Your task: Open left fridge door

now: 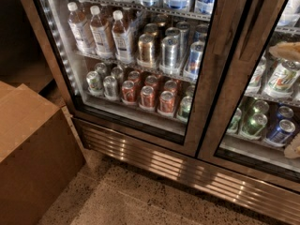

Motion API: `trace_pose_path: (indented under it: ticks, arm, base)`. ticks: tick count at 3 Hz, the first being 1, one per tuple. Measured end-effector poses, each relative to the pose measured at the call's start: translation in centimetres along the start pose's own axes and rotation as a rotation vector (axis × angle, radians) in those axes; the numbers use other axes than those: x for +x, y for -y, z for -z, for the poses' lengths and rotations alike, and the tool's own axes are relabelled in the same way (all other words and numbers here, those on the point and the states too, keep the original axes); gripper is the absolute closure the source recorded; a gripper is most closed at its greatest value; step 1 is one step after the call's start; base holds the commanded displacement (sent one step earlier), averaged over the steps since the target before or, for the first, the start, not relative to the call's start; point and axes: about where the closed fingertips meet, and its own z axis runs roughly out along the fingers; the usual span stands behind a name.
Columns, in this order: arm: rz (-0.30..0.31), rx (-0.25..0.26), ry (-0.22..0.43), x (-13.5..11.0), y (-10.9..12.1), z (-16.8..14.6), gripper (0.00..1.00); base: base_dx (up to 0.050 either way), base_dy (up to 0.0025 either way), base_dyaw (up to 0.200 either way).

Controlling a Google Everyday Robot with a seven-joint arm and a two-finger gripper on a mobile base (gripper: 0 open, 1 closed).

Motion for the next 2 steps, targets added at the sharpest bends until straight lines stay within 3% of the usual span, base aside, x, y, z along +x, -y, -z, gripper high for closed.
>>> trace_pose_path:
  ticks: [1, 2]
  arm:
    - [0.0, 0.0, 0.0, 0.0, 0.0, 0.0, 0.0]
    - [-0.004, -0.03, 0.112, 0.18, -0.13, -0.36, 0.0]
  base:
    - [0.0, 0.0, 0.0]
    - [0.0, 0.0, 0.0]
